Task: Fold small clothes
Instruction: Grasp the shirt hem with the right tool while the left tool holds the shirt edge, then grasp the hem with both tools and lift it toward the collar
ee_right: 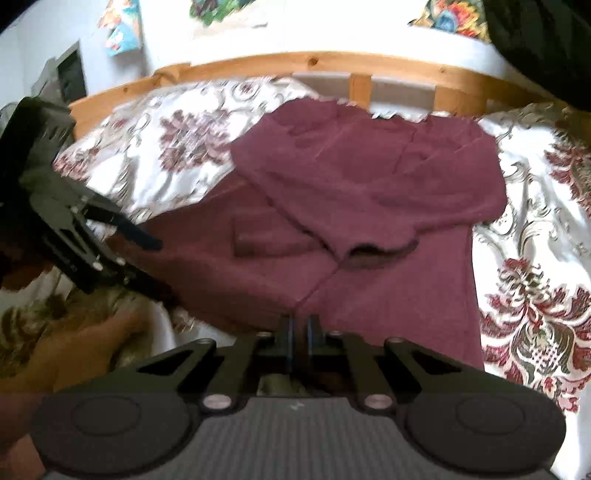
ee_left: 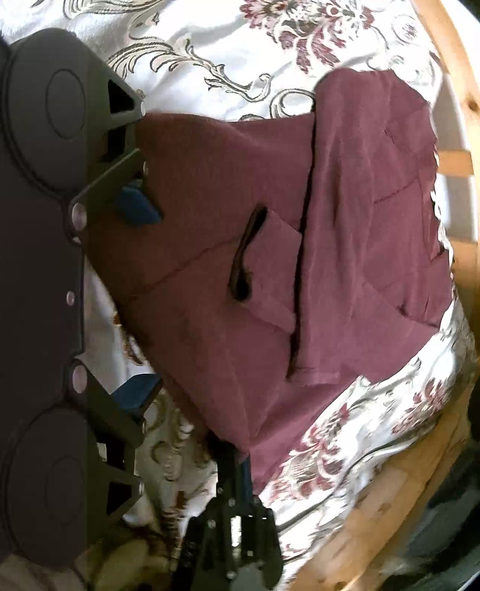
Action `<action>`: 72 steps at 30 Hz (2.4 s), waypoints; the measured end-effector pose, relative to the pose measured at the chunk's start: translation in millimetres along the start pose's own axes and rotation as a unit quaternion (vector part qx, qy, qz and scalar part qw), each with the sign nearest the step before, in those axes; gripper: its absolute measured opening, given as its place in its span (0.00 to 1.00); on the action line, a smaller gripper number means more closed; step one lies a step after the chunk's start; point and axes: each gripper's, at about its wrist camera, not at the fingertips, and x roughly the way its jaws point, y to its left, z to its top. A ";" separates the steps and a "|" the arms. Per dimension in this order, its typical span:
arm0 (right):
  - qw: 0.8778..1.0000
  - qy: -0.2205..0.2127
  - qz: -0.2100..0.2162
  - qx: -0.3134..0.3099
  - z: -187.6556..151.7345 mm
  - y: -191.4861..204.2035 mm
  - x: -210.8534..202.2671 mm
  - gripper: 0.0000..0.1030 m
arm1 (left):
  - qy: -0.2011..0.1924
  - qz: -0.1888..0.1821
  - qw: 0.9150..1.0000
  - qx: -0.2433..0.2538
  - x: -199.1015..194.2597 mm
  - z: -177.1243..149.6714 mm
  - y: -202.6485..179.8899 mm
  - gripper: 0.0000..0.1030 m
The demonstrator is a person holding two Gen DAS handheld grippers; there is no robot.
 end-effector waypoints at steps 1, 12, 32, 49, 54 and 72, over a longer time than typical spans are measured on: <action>1.000 0.003 -0.003 0.003 -1.0 -0.9 -1.4 0.15 | 0.003 0.001 1.000 0.009 0.5 -1.2 -1.8 0.88; 0.997 -0.054 -0.037 0.031 7.8 -7.5 1.7 0.63 | 0.007 -0.010 0.999 0.052 9.7 0.0 -13.9 0.92; 0.984 0.036 -0.140 -0.109 -5.9 2.8 6.8 0.90 | 0.037 0.013 0.997 0.071 18.5 -8.5 -10.2 0.95; 0.969 0.027 -0.136 -0.207 -20.3 16.6 46.5 0.93 | 0.040 0.030 0.996 0.079 26.5 -5.0 -19.3 0.99; 0.973 0.007 -0.110 -0.201 -16.0 17.5 41.6 0.57 | 0.040 0.031 0.995 0.081 31.1 -2.2 -22.5 0.99; 0.994 -0.049 -0.049 -0.086 -1.3 -7.9 19.1 0.08 | -0.035 0.078 0.988 0.132 54.5 10.7 -64.1 0.67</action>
